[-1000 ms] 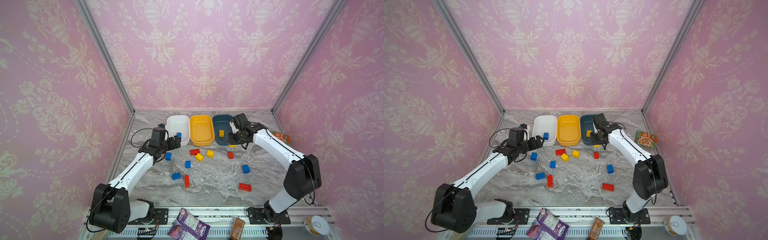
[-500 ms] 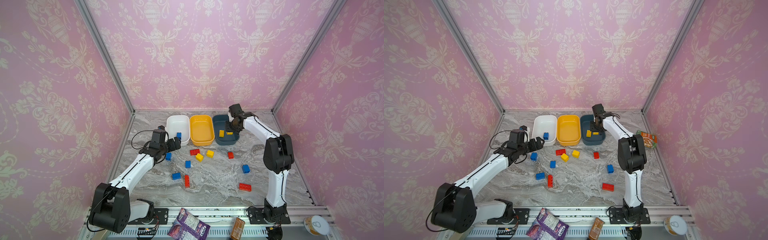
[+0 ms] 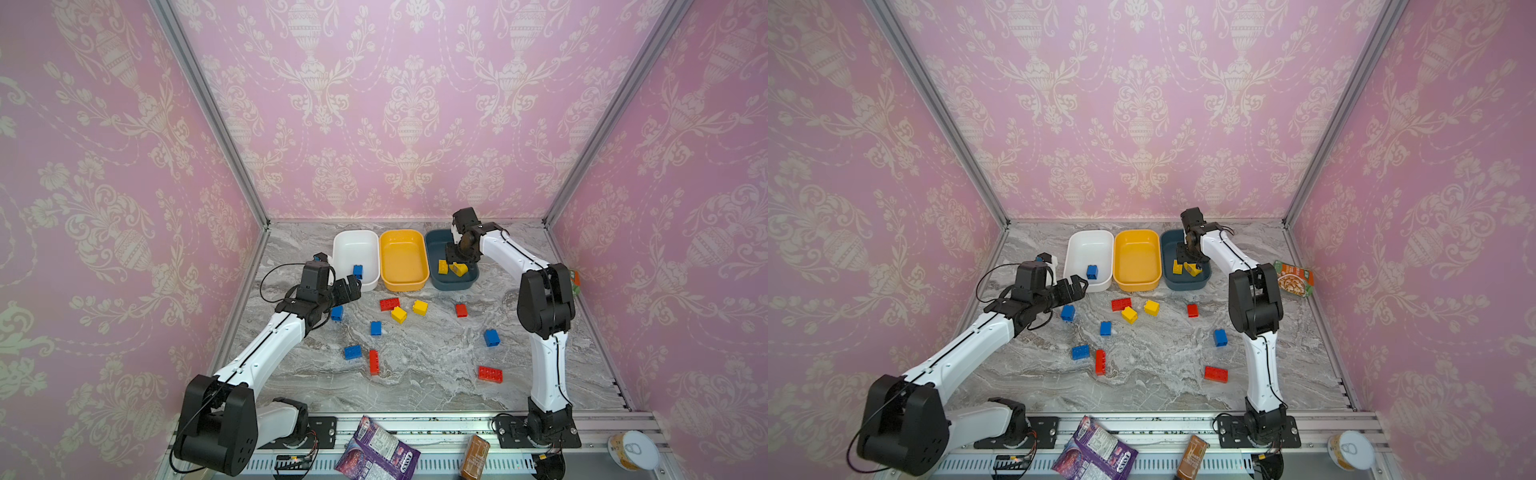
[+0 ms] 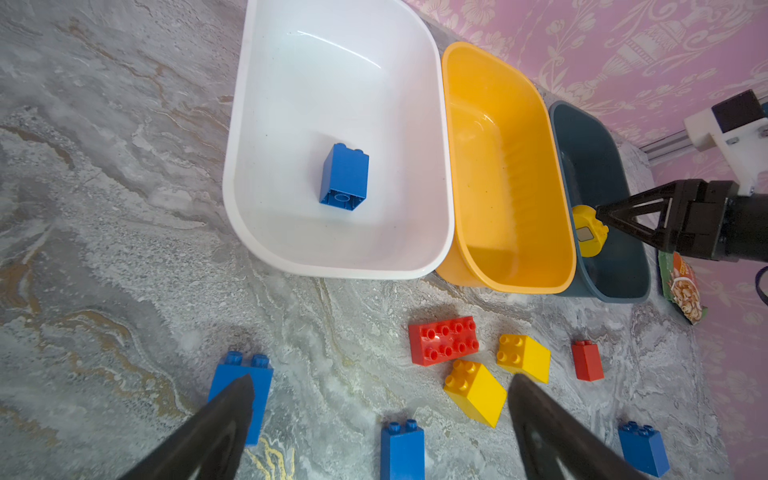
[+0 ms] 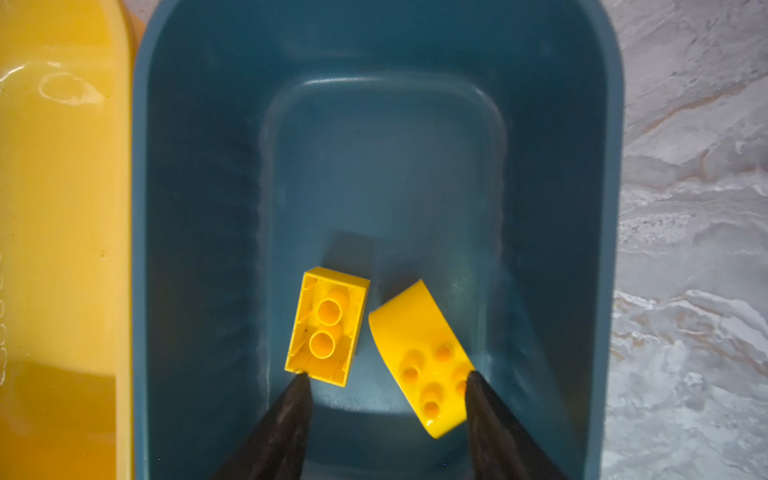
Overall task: Sort the legos into containers by color
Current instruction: 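Carry the yellow brick into the teal container and open the right gripper, then move the right gripper to a small red brick and grasp it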
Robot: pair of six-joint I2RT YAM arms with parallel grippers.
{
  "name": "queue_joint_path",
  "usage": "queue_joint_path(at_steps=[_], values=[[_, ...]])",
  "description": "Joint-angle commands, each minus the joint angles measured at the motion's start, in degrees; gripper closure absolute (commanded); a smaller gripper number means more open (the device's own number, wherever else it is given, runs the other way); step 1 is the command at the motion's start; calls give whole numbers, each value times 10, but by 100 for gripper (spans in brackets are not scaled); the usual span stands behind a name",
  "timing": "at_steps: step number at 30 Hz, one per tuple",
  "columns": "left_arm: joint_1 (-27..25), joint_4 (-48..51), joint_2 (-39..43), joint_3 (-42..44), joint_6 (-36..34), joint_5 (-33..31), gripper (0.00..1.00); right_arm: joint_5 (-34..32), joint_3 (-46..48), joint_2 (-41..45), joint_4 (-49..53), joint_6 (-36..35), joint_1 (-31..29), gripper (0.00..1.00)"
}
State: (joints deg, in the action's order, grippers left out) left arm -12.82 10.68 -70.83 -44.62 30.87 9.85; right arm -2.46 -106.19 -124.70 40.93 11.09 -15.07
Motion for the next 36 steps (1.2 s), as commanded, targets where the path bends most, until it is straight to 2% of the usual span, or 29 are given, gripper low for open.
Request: queue_joint_path(at_steps=[1,16,20,26,36], values=[[5,0,14,9,7,5,2,-7,-8,12,12,-4,3,39],[6,-2,14,9,7,4,1,23,54,91,-6,15,2,38],[6,-4,9,7,7,6,1,31,87,126,-12,22,2,33],[6,-5,3,3,4,8,1,55,165,191,-22,35,2,27],[6,-11,-6,-2,4,12,1,73,331,316,-30,59,-6,25]])
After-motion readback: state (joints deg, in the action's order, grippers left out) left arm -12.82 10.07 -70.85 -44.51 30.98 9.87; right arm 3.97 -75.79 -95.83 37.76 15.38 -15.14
